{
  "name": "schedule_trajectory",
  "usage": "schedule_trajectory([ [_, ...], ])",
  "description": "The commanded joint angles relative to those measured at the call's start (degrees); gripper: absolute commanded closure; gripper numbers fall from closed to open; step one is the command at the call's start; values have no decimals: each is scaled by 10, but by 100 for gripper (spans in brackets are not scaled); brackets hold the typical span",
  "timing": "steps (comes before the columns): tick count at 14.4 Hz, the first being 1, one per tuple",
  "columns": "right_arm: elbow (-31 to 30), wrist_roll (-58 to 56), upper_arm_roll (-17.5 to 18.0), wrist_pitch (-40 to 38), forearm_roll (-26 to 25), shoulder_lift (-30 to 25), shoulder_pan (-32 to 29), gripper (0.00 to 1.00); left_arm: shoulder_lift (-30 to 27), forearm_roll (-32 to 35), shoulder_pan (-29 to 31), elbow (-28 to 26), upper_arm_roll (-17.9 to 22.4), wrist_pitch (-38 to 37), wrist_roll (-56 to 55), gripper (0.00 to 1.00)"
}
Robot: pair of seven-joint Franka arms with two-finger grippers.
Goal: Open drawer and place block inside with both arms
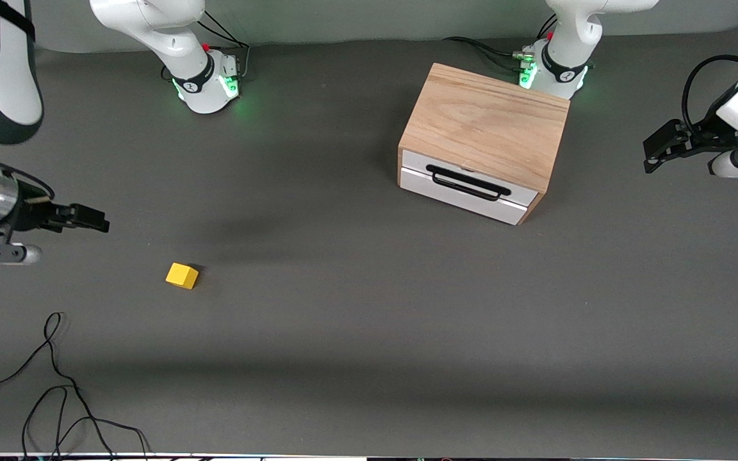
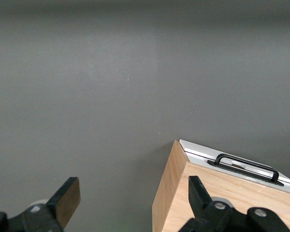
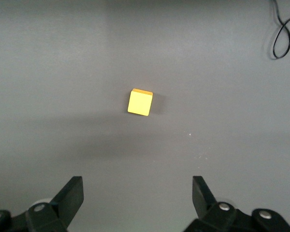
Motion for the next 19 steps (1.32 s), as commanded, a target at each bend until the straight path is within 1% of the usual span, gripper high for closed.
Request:
schedule_trajectory([
  [1, -21, 53, -1, 30, 8, 5, 6, 0, 5, -4, -2, 14, 6, -14, 13, 0],
  [4, -27, 64, -1, 54, 9, 29, 6, 0, 4, -4, -2, 12, 5, -16, 13, 0],
  [6, -33, 67, -2, 68, 9, 35, 5, 0, 4, -4, -2, 12, 5, -21, 13, 0],
  [9, -59, 73, -2, 92, 9, 33, 5, 0, 4, -4, -3, 12, 4, -21, 13, 0],
  [18, -54, 86, -3, 90, -4, 17, 3, 0, 5, 1, -8, 12, 2, -21, 6, 0],
  [19, -53, 87, -4, 92, -14, 17, 3, 0, 5, 2, -8, 12, 2, -21, 6, 0],
])
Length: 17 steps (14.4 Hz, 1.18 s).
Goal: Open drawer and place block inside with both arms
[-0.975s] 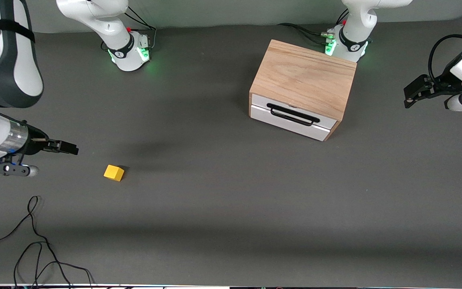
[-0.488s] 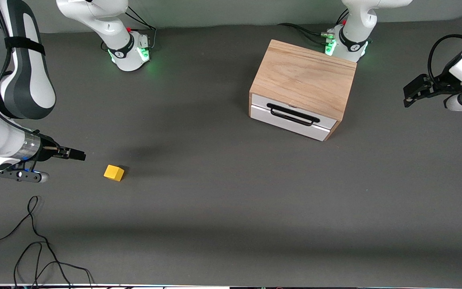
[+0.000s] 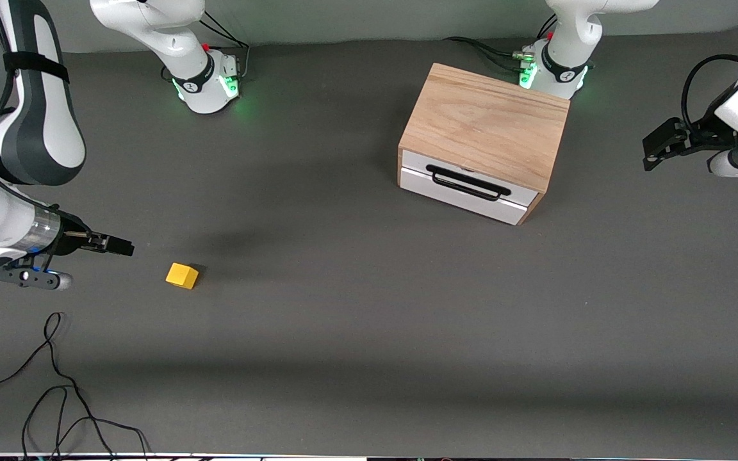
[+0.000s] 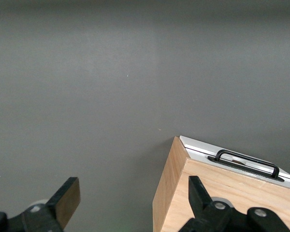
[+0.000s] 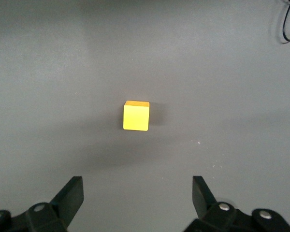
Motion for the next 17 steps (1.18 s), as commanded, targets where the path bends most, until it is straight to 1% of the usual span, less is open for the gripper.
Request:
schedule_trajectory([
  [1, -2, 16, -5, 15, -18, -9, 1, 0, 3, 1, -6, 12, 4, -13, 4, 0],
  [3, 40, 30, -4, -2, -21, 14, 3, 0, 4, 2, -6, 12, 4, -12, 4, 0],
  [4, 48, 50, -2, -19, -24, 20, 7, 0, 4, 1, -6, 12, 4, -12, 4, 0],
  [7, 62, 73, -1, -19, -21, 22, 10, 0, 4, 1, -5, 12, 4, -12, 5, 0],
  [10, 70, 65, -4, -32, -17, -11, 9, 0, 4, 1, -4, 12, 4, -12, 6, 0],
  [11, 71, 63, -4, -53, -18, -13, 10, 0, 4, 2, -4, 12, 4, -12, 5, 0],
  [14, 78, 55, -5, -77, -25, -14, 9, 0, 4, 1, -4, 12, 4, -13, 8, 0],
  [17, 107, 50, -5, -83, -23, -14, 10, 0, 4, 1, -5, 12, 4, -12, 4, 0],
])
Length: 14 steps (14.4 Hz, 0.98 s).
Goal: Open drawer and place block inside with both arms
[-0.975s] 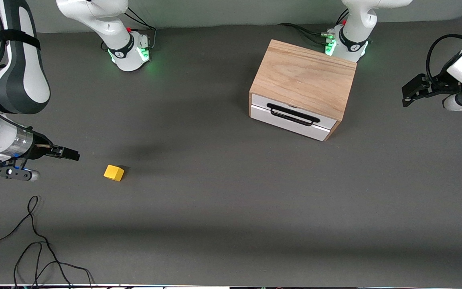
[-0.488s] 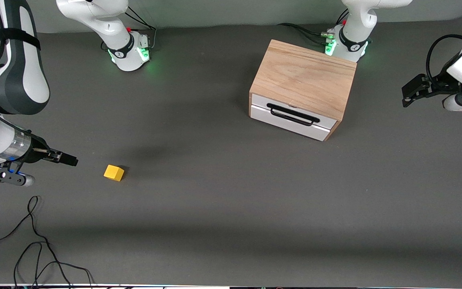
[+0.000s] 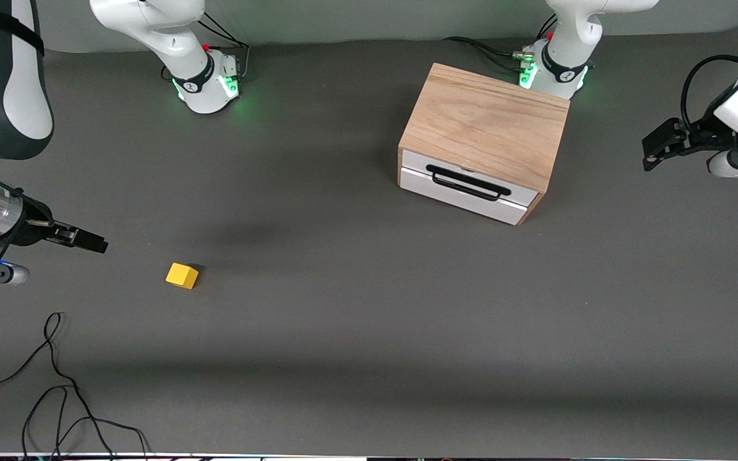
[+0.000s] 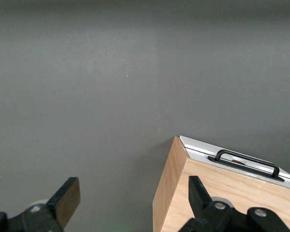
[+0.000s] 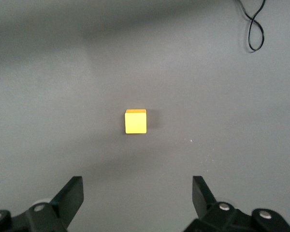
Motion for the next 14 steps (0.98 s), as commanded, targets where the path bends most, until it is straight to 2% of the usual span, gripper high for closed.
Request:
schedule_trajectory([
  [1, 22, -2, -2, -15, -7, -3, 5, 0, 4, 1, -5, 11, 3, -13, 4, 0],
  [7, 24, -7, -4, -38, -1, 2, -2, 0, 5, 1, -14, 9, 0, -13, -9, 0],
  [10, 34, -5, -6, -43, 2, -5, -1, 0, 6, -6, -22, 8, -1, -11, -109, 0],
  [14, 29, -6, -4, -38, 3, 4, -2, 0, 25, -14, -26, 8, -28, -11, -271, 0],
])
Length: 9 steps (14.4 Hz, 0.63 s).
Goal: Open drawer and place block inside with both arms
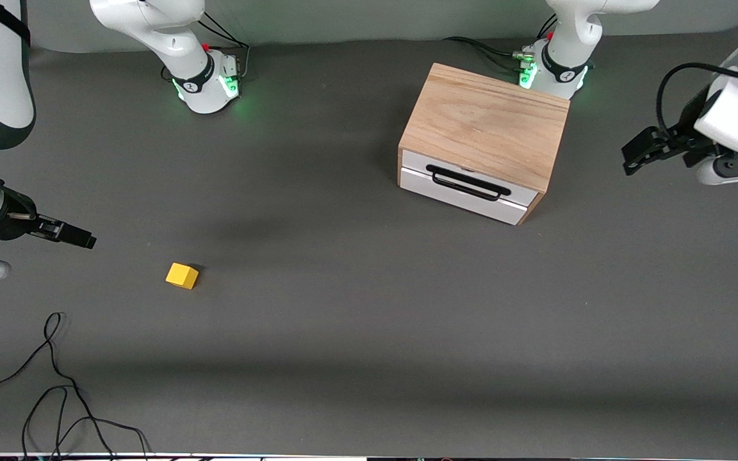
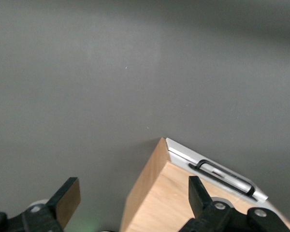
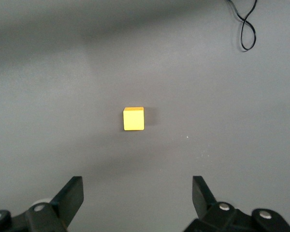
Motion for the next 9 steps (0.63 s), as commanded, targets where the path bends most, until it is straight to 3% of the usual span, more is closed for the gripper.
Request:
schedule_trajectory([
  [1, 5, -6, -2, -4, 2, 13, 1, 0, 24, -21, -9, 7, -18, -6, -137, 0],
  [4, 6, -6, -1, 1, 3, 25, -1, 0, 50, -18, -24, -3, -65, -2, -268, 0],
  [9, 0, -7, -1, 28, 7, 50, 1, 0, 138, 25, -119, -5, -69, 19, -469, 0],
])
